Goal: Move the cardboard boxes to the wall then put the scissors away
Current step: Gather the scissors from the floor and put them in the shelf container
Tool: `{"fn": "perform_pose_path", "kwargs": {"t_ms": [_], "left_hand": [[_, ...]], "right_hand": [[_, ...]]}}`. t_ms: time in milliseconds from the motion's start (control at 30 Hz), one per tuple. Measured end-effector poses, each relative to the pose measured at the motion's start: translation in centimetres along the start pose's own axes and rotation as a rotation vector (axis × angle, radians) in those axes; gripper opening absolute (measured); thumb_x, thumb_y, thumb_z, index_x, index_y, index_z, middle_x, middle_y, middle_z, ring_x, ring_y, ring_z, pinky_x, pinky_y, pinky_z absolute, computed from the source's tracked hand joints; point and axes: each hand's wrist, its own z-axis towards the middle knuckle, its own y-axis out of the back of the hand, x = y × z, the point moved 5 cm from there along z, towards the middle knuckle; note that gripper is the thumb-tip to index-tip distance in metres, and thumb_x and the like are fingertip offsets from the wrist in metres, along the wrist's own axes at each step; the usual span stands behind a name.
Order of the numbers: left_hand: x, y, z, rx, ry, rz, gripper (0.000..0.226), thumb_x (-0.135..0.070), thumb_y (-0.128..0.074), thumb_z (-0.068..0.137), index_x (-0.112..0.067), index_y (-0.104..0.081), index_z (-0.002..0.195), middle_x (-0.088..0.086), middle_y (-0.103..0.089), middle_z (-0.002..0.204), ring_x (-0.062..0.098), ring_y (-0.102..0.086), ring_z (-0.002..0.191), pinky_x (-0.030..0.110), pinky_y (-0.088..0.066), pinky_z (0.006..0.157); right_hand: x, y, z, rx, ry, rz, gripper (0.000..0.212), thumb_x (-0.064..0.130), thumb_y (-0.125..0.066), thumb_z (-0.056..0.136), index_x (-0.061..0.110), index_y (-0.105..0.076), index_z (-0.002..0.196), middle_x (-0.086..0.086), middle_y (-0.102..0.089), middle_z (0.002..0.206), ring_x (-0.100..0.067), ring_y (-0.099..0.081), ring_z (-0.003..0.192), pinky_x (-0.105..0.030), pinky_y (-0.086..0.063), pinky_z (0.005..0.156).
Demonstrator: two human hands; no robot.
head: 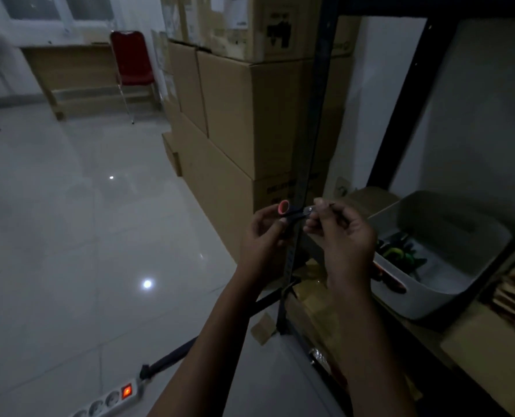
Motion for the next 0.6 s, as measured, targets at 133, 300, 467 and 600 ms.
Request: {"fn": "perform_pose_path", "kwargs": {"t_ms": [133, 300, 467, 600], "left_hand": [[-0.4, -2.8, 2.4, 0.118, -0.055, 0.041, 0.024, -0.004, -0.061, 0.091, -0.021, -0.061, 0.108, 0.004, -0.066, 0.102, 0.022, -0.066, 0.096, 0.027, -0.057, 0.075], [-1.3, -6.7, 4.1, 0.310, -0.252, 0.142, 0.035, 0.001, -0.058, 0.089, -0.018, -0.060, 0.118, 0.002, -0.065, 0.104, 0.015, -0.064, 0.097, 0.026, -0.056, 0.080], [0.5, -11.4, 4.5, 0.462, -0.315, 0.319, 0.025, -0.007, -0.060, 0.089, -0.014, -0.065, 0.113, -0.002, -0.069, 0.104, 0.008, -0.064, 0.097, 0.022, -0.049, 0.081], [0.9, -13.0, 5.1, 0.531, -0.500, 0.565, 0.027, -0.016, -0.059, 0.088, -0.014, -0.068, 0.112, 0.000, -0.069, 0.109, 0.010, -0.060, 0.101, 0.025, -0.048, 0.084]], "right_hand": [[2.5, 0.9, 2.4, -0.052, 0.132, -0.099, 0.011, 0.013, -0.061, 0.094, 0.015, -0.071, 0.092, 0.000, -0.067, 0.075, -0.006, -0.063, 0.069, -0.018, -0.052, 0.063], [5.5, 3.9, 3.9, -0.166, 0.241, -0.278, 0.013, 0.015, -0.058, 0.097, 0.011, -0.070, 0.095, -0.001, -0.066, 0.075, -0.005, -0.063, 0.070, -0.017, -0.051, 0.065], [6.7, 7.7, 4.8, -0.325, 0.268, -0.470, 0.013, 0.015, -0.060, 0.096, 0.012, -0.068, 0.087, 0.002, -0.065, 0.068, -0.003, -0.062, 0.060, -0.019, -0.053, 0.060], [6.3, 8.8, 5.7, -0.366, 0.269, -0.670, 0.021, 0.017, -0.061, 0.095, 0.013, -0.064, 0.075, 0.003, -0.063, 0.062, -0.011, -0.061, 0.057, -0.031, -0.055, 0.060]]}}
